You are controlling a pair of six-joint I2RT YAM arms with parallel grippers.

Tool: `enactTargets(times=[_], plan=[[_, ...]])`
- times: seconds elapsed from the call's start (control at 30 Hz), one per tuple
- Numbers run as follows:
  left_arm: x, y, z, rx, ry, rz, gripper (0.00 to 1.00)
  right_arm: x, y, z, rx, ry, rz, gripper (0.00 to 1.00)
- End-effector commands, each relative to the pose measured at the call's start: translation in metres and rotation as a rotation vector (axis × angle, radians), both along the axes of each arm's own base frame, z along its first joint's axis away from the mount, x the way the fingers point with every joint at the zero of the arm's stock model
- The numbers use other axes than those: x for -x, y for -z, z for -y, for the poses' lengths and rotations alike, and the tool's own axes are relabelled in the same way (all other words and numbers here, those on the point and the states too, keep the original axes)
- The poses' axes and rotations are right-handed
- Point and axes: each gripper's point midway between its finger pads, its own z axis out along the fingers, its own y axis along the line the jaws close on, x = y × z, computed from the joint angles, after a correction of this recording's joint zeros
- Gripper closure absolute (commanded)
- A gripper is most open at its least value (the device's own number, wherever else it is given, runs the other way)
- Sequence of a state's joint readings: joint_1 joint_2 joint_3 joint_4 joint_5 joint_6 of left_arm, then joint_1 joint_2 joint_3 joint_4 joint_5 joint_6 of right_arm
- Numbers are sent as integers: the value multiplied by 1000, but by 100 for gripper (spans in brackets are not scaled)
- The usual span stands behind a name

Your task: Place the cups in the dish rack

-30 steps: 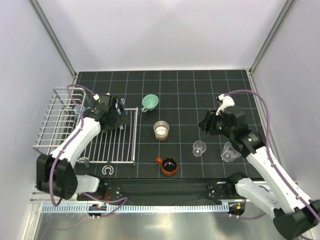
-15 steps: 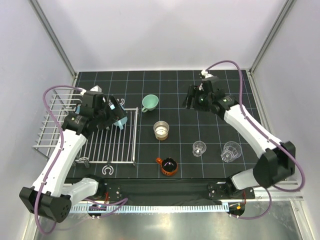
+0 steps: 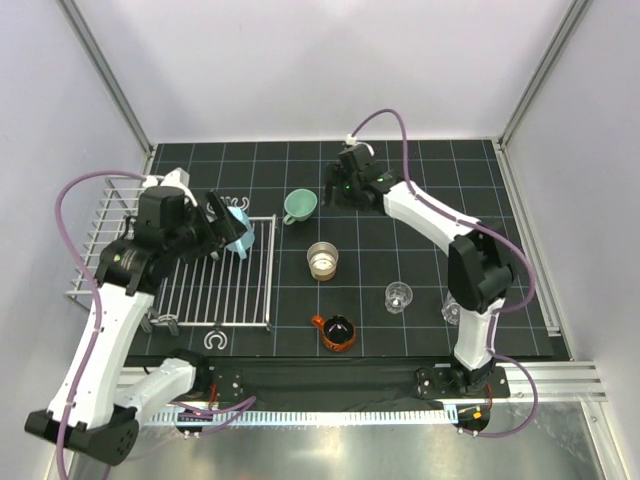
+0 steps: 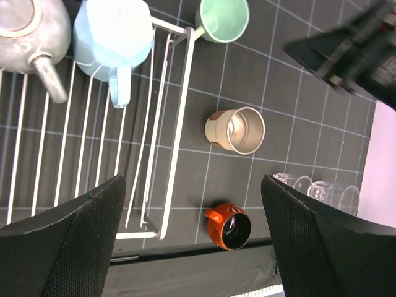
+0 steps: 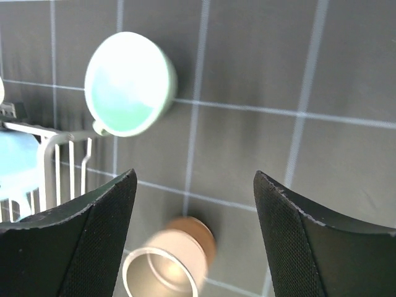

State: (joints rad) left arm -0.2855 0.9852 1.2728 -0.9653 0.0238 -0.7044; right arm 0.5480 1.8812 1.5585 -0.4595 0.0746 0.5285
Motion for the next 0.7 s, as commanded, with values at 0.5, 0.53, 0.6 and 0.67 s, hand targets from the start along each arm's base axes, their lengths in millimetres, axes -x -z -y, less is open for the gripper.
enactTargets(times=[0.5,0.53,0.6,0.67], plan=[[60,-13,-25,-161,104,55,12,-63,28,-65,-13,16,75,25],[62,-13,-26,-166,107,50,12,-64,37,-67,-11,13,63,27],[64,-13,-26,-168,111,51,12,-61,43,-74,-22,11,47,32],[68,-12,-27,-170,117,47,12,-58,54,-75,-23,19,17,45]])
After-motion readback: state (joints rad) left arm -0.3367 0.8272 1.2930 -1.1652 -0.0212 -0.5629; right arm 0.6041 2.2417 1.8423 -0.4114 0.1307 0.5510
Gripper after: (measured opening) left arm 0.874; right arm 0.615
